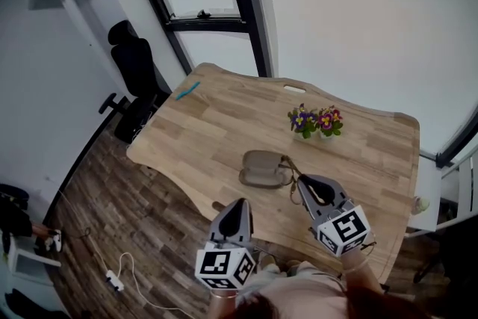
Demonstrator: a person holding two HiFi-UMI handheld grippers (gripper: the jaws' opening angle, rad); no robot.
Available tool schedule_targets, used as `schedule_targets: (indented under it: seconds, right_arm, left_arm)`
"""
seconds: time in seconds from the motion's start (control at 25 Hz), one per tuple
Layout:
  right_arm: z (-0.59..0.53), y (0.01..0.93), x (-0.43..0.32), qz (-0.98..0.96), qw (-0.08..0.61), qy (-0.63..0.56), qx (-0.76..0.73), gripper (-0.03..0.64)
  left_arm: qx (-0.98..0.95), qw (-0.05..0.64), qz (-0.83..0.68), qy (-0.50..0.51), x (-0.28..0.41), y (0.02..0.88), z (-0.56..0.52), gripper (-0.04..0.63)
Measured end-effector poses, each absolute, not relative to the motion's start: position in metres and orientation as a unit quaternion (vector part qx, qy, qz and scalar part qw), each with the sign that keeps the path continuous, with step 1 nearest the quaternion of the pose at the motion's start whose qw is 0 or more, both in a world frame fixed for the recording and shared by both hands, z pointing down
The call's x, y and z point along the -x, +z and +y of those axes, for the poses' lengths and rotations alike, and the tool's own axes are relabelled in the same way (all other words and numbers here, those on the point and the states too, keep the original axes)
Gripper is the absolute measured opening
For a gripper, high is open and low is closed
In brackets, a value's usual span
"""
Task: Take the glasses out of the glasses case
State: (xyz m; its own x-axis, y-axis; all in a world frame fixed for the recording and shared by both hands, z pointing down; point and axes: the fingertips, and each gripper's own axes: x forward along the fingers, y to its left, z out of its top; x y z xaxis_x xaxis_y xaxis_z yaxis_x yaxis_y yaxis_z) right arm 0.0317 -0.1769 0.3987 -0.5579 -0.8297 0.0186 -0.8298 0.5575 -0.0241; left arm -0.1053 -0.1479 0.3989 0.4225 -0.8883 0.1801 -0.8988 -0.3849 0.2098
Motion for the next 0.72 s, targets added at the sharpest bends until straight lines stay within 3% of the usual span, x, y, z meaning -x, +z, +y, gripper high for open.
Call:
schedule_targets:
  seconds: [0.72]
  right_arm:
    - [-0.189, 0.401, 0.027, -0.855, 0.019, 0.000, -0.519, 0.012]
  left_arm:
    - [-0.856, 0.139, -0.498, 0.012, 0.168, 0.404, -0.168, 0.002]
